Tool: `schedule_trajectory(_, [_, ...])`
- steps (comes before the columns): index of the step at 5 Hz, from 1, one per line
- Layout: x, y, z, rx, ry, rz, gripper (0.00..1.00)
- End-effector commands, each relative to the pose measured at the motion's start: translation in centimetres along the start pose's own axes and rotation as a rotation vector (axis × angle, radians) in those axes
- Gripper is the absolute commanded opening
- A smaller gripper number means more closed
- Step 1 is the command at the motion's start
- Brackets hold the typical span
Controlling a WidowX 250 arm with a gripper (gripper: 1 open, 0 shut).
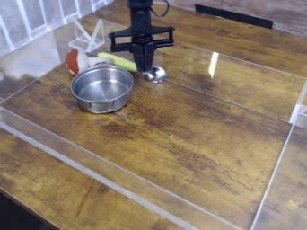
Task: Move the green spoon to the left
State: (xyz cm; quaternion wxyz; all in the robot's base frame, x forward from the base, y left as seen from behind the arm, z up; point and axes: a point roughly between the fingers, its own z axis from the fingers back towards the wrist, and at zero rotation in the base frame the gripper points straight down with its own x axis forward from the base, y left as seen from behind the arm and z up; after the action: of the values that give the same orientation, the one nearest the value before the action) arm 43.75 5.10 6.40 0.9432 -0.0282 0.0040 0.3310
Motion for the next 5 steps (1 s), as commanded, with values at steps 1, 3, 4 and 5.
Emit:
schedule_trajectory(1, [1.0,0.9,4.0,-0.041,-0.07,0.044,0.0])
schedule_trajectory(3, [3.0,1.0,7.9,-0.041,-0.084,0.069,0.0])
schedule_trajectory(4, [3.8,1.5,8.4,-0.042,-0.082,0.112,1.0])
schedule_trajectory(5, [3.8,1.8,8.0,-0.041,-0.076,0.138,1.0])
